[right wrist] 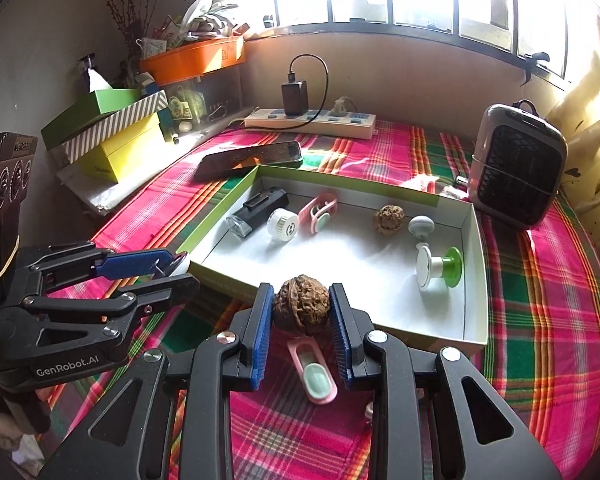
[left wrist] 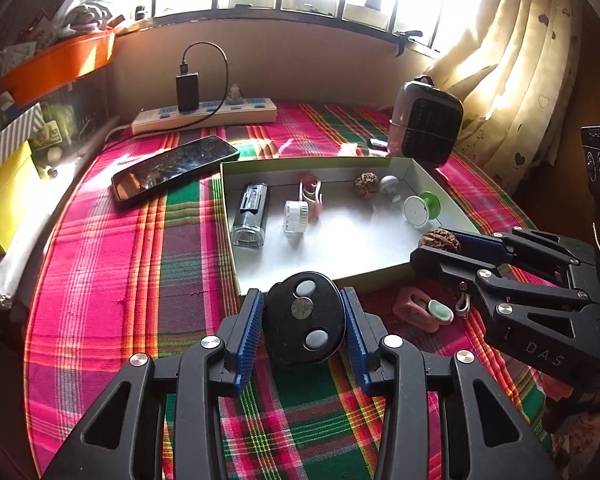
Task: Organize objects
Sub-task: 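Carry the black disc and walnut over the box and lower them inside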
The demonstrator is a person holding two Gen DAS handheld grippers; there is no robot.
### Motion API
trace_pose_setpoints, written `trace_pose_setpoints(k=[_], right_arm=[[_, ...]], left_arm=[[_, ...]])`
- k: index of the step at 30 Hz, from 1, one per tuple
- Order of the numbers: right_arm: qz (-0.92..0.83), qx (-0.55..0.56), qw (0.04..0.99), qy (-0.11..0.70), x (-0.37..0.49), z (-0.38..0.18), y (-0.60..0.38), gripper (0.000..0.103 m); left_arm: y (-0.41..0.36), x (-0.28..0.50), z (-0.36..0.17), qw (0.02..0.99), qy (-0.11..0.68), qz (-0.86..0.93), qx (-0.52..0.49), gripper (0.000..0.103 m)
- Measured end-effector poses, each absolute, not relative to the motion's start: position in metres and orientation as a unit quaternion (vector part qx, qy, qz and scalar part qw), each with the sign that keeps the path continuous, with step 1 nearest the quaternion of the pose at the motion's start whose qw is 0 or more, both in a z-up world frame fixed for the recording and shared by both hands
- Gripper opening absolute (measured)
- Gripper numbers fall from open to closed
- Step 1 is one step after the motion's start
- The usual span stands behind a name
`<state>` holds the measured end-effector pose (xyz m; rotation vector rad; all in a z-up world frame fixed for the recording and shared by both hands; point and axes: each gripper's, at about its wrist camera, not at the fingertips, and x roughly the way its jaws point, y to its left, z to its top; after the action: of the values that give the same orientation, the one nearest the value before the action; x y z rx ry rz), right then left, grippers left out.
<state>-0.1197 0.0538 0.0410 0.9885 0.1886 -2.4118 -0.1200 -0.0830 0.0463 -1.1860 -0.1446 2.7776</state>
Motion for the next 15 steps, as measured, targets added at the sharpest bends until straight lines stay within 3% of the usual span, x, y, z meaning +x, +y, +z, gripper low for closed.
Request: trace_pose_setpoints(k=[15], right_arm=[[-0.893, 0.374, 0.234, 0.087, -0.184, 0.039, 0.043, 0.029]], left_arm=[[-0.084, -0.155, 0.042, 0.057, -0.052, 0.915, -0.397, 0.037]])
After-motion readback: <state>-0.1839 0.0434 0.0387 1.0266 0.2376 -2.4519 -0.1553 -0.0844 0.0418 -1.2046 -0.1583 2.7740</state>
